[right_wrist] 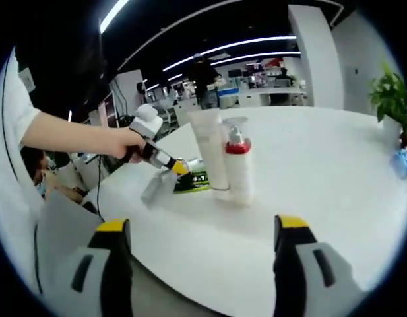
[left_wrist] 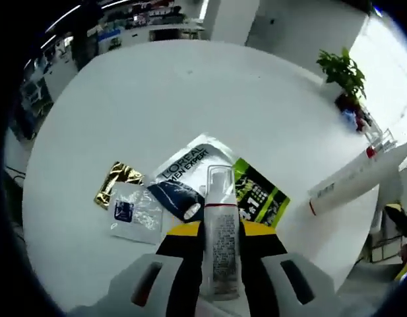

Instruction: Arrange the skincare products in the storage area until every visible bottle or jar stands upright without overlapping.

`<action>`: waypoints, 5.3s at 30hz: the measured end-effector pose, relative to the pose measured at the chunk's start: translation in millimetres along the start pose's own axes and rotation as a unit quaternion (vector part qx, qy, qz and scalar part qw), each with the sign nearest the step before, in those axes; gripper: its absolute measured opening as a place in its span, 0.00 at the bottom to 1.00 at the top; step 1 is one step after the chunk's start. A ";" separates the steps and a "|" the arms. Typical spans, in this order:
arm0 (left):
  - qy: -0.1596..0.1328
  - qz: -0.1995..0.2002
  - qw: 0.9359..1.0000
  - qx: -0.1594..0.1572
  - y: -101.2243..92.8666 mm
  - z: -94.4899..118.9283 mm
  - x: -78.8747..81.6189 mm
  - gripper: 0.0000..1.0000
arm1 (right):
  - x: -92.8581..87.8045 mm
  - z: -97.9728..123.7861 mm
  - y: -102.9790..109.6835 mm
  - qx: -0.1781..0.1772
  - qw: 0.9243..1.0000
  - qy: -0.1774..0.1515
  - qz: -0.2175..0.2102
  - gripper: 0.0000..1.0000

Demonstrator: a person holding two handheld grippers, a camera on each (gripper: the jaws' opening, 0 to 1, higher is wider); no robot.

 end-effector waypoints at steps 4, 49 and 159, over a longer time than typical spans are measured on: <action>-0.025 0.045 0.998 -0.034 -9.3 14.2 -4.3 0.18 | 4.2 -1.5 7.4 0.010 1.000 -0.003 0.004 0.90; -0.173 0.019 0.876 -0.451 -166.6 184.2 -66.1 0.18 | 70.7 -3.4 97.7 0.268 0.932 -0.126 -0.212 0.43; -0.064 -0.401 0.882 -0.238 -186.3 -28.3 -38.3 0.19 | 18.1 -78.5 -31.4 0.018 0.988 0.040 0.146 0.22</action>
Point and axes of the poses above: the point that each gripper's makers call its tool centre point, and the gripper's own axes: z roughly backward along the fingers, y roughly to its left, x roughly out of its top, the point moved 3 cm from there along z, roughly backward along the fingers, and after that the axes turned 1 degree about -z, right-handed, at the moved point
